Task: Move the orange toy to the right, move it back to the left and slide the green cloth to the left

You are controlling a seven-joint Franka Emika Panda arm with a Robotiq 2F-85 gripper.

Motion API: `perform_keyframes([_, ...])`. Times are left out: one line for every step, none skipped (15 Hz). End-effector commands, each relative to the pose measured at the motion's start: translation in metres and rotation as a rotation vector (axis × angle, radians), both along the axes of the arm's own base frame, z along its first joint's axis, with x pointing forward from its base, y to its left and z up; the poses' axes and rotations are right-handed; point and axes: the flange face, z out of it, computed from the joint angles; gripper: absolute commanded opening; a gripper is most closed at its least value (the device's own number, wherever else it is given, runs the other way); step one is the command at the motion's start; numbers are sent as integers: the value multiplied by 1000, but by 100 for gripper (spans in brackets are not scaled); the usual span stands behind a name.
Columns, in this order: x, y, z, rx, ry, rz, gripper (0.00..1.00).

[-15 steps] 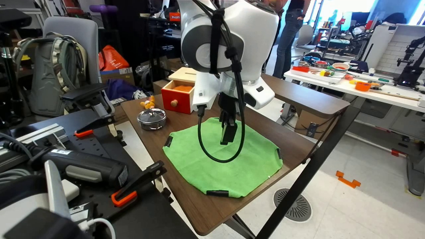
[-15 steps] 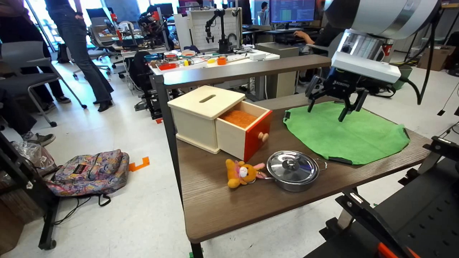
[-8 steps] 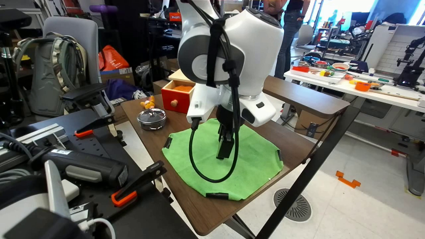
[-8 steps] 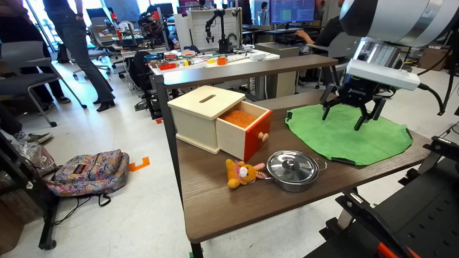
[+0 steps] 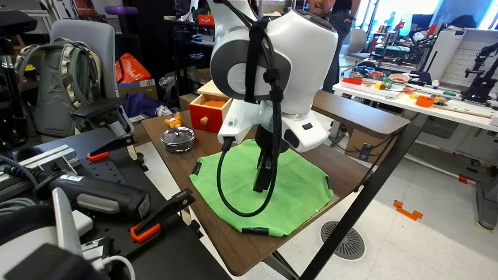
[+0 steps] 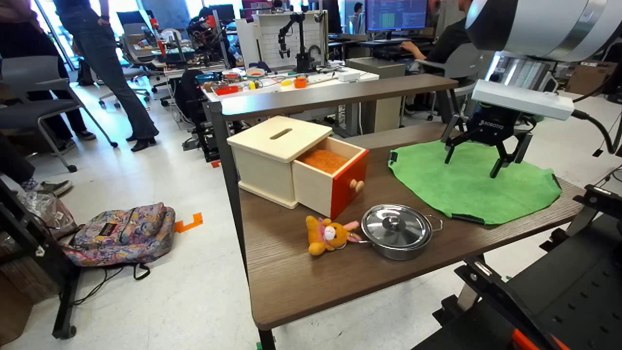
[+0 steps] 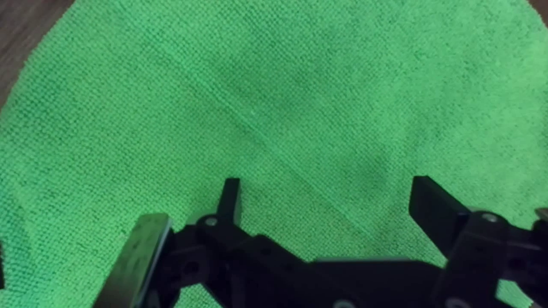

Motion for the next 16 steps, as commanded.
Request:
perform_keyframes([3,5,4,-27,66,-27,100])
perform_keyframes([4,7,4,-31,80,-34,100])
perform_keyframes([6,10,5,-39,95,-37,100])
perform_keyframes([8,12,4,-51,108,-42,100])
perform_keyframes([11,14,3,-61,127,-50,100])
perform_keyframes([13,17,3,-73,143,-58,100])
perform_keyframes([15,19,3,-87,156,-67,100])
perform_keyframes([17,21,2,-97,171,-75,100])
perform_keyframes([19,23,3,-111,183,-84,100])
perform_keyframes([20,24,3,-118,192,-91,100])
perform_keyframes([20,24,3,-125,201,-100,100])
perform_keyframes([22,24,3,-131,206,-111,100])
perform_keyframes([22,23,3,-136,211,-118,100])
perform_keyframes([23,23,2,-145,214,-126,100])
perform_keyframes([24,22,-1,-150,217,-133,100])
perform_keyframes([25,21,-2,-154,219,-141,100])
